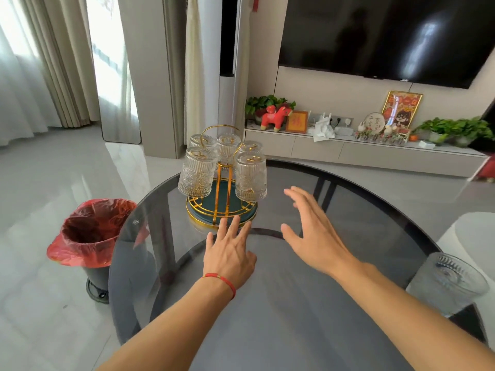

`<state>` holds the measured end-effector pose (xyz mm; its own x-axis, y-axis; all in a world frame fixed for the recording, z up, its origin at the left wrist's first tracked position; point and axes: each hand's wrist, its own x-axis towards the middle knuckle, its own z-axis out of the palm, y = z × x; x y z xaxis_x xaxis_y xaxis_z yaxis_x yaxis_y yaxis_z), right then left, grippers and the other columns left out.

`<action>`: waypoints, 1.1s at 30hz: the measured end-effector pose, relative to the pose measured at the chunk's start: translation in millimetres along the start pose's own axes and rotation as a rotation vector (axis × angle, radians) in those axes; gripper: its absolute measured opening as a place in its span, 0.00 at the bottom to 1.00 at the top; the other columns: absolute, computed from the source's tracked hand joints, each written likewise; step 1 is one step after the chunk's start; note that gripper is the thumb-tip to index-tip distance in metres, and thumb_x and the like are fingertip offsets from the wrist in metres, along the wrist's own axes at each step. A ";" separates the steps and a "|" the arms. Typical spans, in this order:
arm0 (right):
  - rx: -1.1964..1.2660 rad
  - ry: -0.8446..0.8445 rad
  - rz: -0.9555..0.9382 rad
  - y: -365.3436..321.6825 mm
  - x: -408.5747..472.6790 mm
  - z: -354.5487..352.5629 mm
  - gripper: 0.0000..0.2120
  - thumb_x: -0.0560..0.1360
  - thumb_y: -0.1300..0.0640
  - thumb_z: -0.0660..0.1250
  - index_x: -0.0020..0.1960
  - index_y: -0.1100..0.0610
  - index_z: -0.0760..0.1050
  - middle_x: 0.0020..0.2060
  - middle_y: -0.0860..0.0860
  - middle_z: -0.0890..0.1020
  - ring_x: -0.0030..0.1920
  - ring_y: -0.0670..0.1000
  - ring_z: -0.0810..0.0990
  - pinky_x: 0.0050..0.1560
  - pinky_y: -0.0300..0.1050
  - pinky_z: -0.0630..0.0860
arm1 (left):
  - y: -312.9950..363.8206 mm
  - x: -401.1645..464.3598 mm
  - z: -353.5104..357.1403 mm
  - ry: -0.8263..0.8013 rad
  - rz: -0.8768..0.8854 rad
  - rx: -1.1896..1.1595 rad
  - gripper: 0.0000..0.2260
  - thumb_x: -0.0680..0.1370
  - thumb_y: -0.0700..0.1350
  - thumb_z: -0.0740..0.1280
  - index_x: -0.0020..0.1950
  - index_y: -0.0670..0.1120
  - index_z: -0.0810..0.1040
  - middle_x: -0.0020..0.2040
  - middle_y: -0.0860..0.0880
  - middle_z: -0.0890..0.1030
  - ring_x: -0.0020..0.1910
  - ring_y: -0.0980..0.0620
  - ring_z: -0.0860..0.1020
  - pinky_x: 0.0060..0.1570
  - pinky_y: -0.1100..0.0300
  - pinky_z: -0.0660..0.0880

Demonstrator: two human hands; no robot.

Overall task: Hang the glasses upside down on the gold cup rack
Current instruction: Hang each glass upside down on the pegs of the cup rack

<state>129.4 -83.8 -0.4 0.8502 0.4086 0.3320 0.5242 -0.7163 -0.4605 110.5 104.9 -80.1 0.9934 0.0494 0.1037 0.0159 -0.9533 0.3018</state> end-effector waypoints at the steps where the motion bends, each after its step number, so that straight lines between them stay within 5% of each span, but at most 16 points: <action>1: -0.012 -0.003 0.000 6.8 -20.3 -3.2 0.30 0.80 0.56 0.67 0.80 0.51 0.62 0.81 0.48 0.61 0.79 0.50 0.65 0.78 0.47 0.62 | 2.1 -1.8 1.8 0.015 0.022 -0.007 0.33 0.82 0.55 0.61 0.84 0.55 0.50 0.85 0.48 0.48 0.84 0.42 0.44 0.80 0.38 0.47; 6: -0.060 -0.023 0.093 36.4 -81.5 -32.1 0.18 0.79 0.58 0.69 0.68 0.52 0.78 0.70 0.46 0.77 0.71 0.47 0.71 0.66 0.22 0.53 | 26.5 -15.1 10.8 0.043 0.194 -0.158 0.34 0.79 0.54 0.66 0.83 0.55 0.56 0.84 0.48 0.57 0.83 0.45 0.51 0.79 0.45 0.52; 9: 0.018 0.176 0.154 49.0 -91.5 -61.3 0.12 0.78 0.61 0.69 0.59 0.53 0.83 0.57 0.46 0.83 0.56 0.44 0.79 0.58 0.32 0.71 | 46.7 -27.2 14.8 0.030 0.312 -0.193 0.34 0.79 0.53 0.67 0.83 0.55 0.58 0.83 0.49 0.61 0.83 0.47 0.55 0.77 0.54 0.54; 12: 0.061 0.394 0.238 61.9 -105.6 -83.7 0.10 0.76 0.62 0.69 0.53 0.53 0.84 0.48 0.45 0.84 0.43 0.41 0.79 0.47 0.34 0.74 | 72.4 -42.2 16.8 0.001 0.361 -0.241 0.35 0.78 0.53 0.69 0.83 0.55 0.58 0.82 0.51 0.63 0.82 0.50 0.57 0.75 0.60 0.53; 17: 0.044 0.682 0.369 92.9 -126.4 -118.5 0.09 0.75 0.64 0.67 0.51 0.56 0.84 0.48 0.50 0.86 0.48 0.52 0.82 0.50 0.49 0.78 | 161.3 -62.8 28.3 -0.135 0.373 -0.437 0.36 0.76 0.53 0.71 0.82 0.52 0.61 0.78 0.49 0.69 0.77 0.50 0.66 0.75 0.59 0.62; 21: 0.171 0.874 0.593 116.6 -137.2 -131.8 0.11 0.77 0.62 0.66 0.58 0.58 0.81 0.55 0.53 0.84 0.53 0.54 0.81 0.56 0.56 0.79 | 246.0 -50.2 33.1 -0.179 0.359 -0.560 0.42 0.75 0.54 0.74 0.83 0.49 0.56 0.78 0.46 0.67 0.76 0.47 0.66 0.75 0.54 0.65; 25: 0.235 0.901 0.714 135.1 -146.1 -133.0 0.14 0.81 0.55 0.61 0.63 0.58 0.77 0.59 0.54 0.84 0.56 0.55 0.81 0.55 0.52 0.77 | 300.1 -29.2 34.8 -0.174 0.324 -0.545 0.46 0.72 0.55 0.76 0.83 0.48 0.53 0.78 0.43 0.66 0.76 0.44 0.65 0.72 0.52 0.66; 29: 0.301 0.837 0.826 150.1 -148.4 -132.6 0.16 0.81 0.51 0.55 0.56 0.58 0.78 0.52 0.56 0.85 0.50 0.56 0.79 0.49 0.47 0.69 | 318.7 -20.6 39.1 -0.116 0.336 -0.386 0.43 0.70 0.58 0.76 0.80 0.49 0.60 0.73 0.44 0.71 0.70 0.41 0.72 0.65 0.47 0.74; 33: 0.339 0.717 0.824 160.1 -147.8 -128.4 0.18 0.79 0.51 0.56 0.50 0.56 0.83 0.48 0.54 0.88 0.48 0.56 0.82 0.42 0.46 0.71 | 310.0 -16.9 35.0 -0.089 0.339 -0.443 0.39 0.66 0.58 0.78 0.73 0.51 0.69 0.65 0.47 0.78 0.63 0.44 0.78 0.62 0.49 0.77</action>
<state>81.2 -331.5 -17.4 0.7745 -0.6095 0.1694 -0.1005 -0.3829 -0.9183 102.7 -201.9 -21.5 0.9406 -0.2819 0.1894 -0.3362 -0.6941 0.6365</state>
